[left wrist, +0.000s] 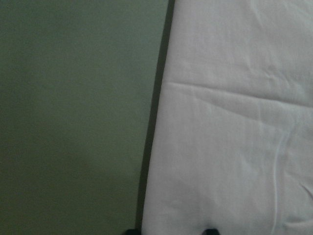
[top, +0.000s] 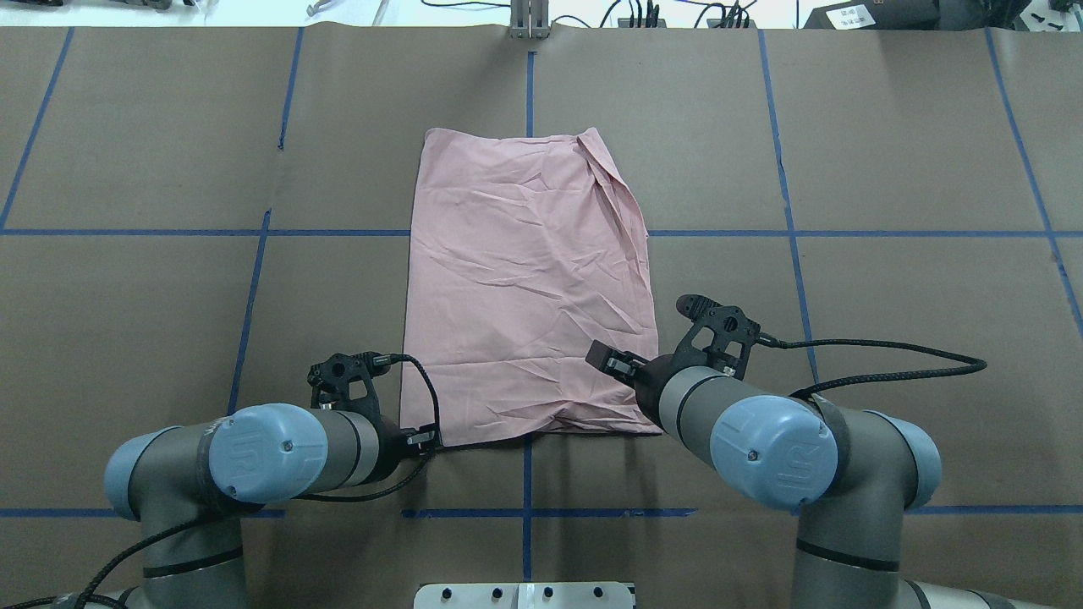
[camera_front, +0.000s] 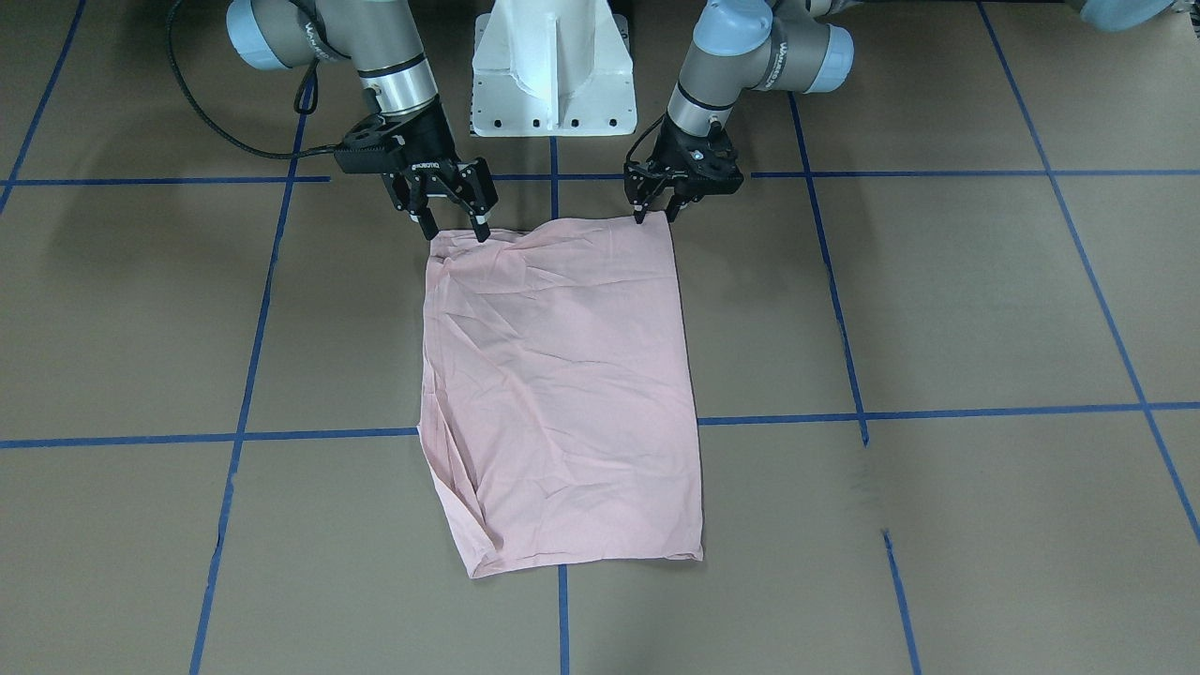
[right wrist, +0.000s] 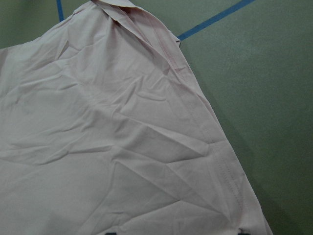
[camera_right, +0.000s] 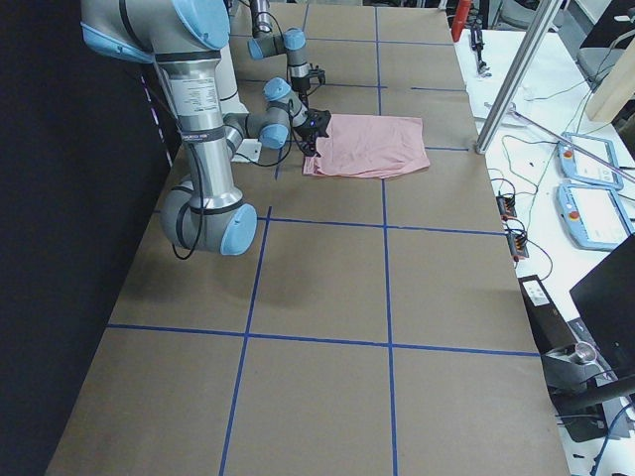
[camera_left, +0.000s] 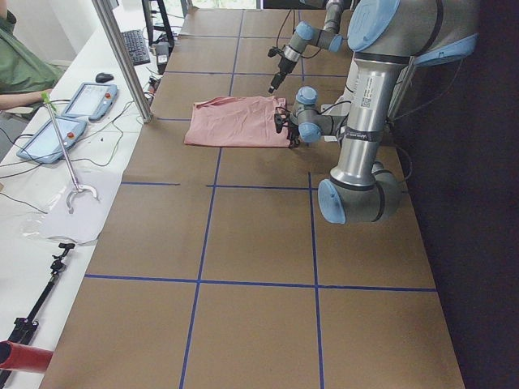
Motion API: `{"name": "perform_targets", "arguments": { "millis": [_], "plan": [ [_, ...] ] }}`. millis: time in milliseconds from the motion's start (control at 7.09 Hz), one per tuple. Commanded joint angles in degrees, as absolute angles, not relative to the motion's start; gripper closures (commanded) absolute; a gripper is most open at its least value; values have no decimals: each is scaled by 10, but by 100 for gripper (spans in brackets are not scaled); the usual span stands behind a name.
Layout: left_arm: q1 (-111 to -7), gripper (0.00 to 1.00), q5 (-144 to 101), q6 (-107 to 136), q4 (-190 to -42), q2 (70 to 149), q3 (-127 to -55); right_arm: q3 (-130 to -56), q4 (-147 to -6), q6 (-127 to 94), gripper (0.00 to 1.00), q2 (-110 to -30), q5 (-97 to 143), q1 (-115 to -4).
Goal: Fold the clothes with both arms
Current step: 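Close both grippers on the near edge corners, adjusting the right grip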
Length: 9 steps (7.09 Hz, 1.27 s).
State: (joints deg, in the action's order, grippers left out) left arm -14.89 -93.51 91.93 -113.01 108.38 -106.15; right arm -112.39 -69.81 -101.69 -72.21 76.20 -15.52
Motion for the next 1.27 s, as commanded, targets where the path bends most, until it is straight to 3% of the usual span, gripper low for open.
{"name": "perform_targets", "arguments": {
  "millis": [0,141,423,564,987,1128],
  "plan": [
    [-149,95,-935,921,-1130,1085,-1061,-1123,-699,-1017,14,-722,762,-153],
    [-149,100,-935,920,-1130,1086,-1062,-1122,-699,-1017,14,-721,762,-147],
    [-149,100,-934,919,-1130,1089,-1064,-1117,-700,-1020,15,-717,747,-136],
    [-149,100,-934,918,-1130,1089,-1068,-1118,-707,-1062,27,-715,735,-124],
    [-150,100,-934,919,-1130,1092,-1071,-1092,-883,-1114,30,-644,739,-108],
    [-150,100,-934,919,-1130,1094,-1072,-1080,-885,-1130,38,-642,740,-109]
  ]
}}
